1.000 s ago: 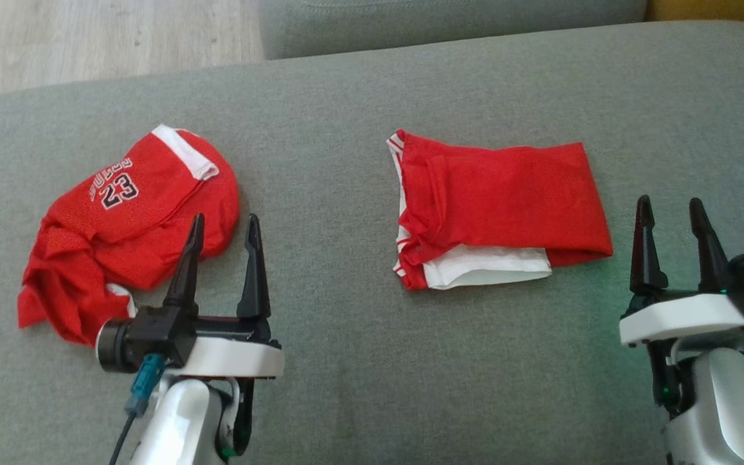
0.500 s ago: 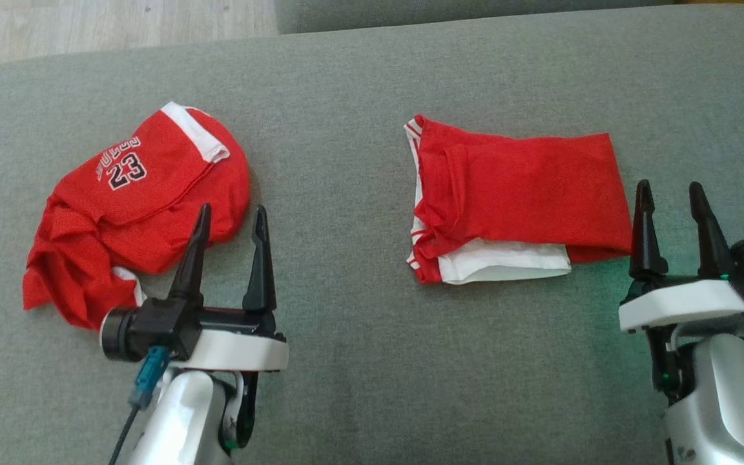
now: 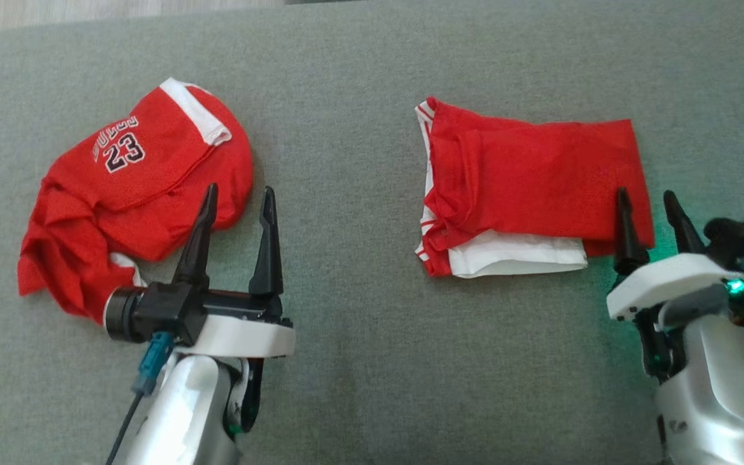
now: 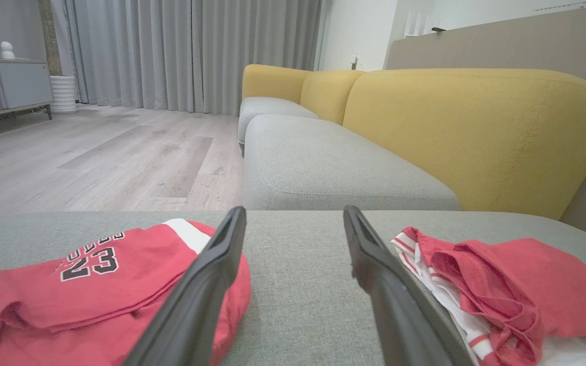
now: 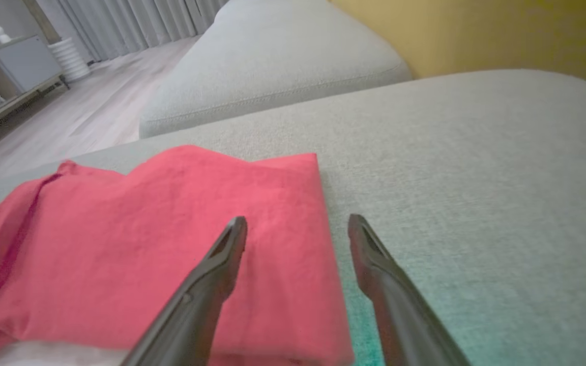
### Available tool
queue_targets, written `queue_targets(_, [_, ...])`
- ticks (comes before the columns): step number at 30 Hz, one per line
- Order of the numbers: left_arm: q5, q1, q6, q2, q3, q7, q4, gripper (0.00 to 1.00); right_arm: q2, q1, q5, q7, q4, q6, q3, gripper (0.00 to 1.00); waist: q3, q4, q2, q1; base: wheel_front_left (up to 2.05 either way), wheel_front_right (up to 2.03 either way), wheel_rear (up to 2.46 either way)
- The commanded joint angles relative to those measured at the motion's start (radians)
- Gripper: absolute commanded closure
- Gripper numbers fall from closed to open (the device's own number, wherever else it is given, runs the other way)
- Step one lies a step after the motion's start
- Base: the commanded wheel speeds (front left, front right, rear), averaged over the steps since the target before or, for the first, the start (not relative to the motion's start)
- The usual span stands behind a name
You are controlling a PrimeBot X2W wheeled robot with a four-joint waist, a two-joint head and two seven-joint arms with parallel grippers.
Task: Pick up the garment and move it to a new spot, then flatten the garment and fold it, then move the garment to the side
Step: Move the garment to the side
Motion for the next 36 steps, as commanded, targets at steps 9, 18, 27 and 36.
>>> queue_targets(9, [0.010, -0.051, 0.005, 0.003, 0.012, -0.005, -0.033, 0.00, -0.005, -0.107, -0.020, 0.063, 0.114, -0.001, 0.005, 0.00, 0.041, 0.020, 0.0000, -0.0001, 0.00, 0.00, 0.00])
queue_targets(18, [0.012, -0.051, 0.010, 0.003, 0.019, -0.005, -0.021, 0.00, -0.072, -0.140, -0.067, 0.051, 0.168, -0.001, 0.095, 1.00, 0.024, 0.007, 0.0000, -0.0001, 0.00, 0.00, 0.00])
queue_targets(27, [0.018, -0.045, 0.004, 0.003, 0.030, -0.005, -0.027, 0.00, -0.286, -0.120, -0.122, 0.044, 0.113, -0.001, 0.136, 1.00, 0.001, -0.031, 0.0000, -0.0001, 0.00, 0.00, 0.00])
queue_targets(36, [0.033, -0.065, -0.005, 0.003, 0.034, -0.005, -0.042, 0.00, -0.487, -0.147, -0.143, 0.050, 0.148, -0.001, 0.045, 1.00, 0.051, -0.026, 0.0000, -0.0001, 0.00, 0.00, 0.00])
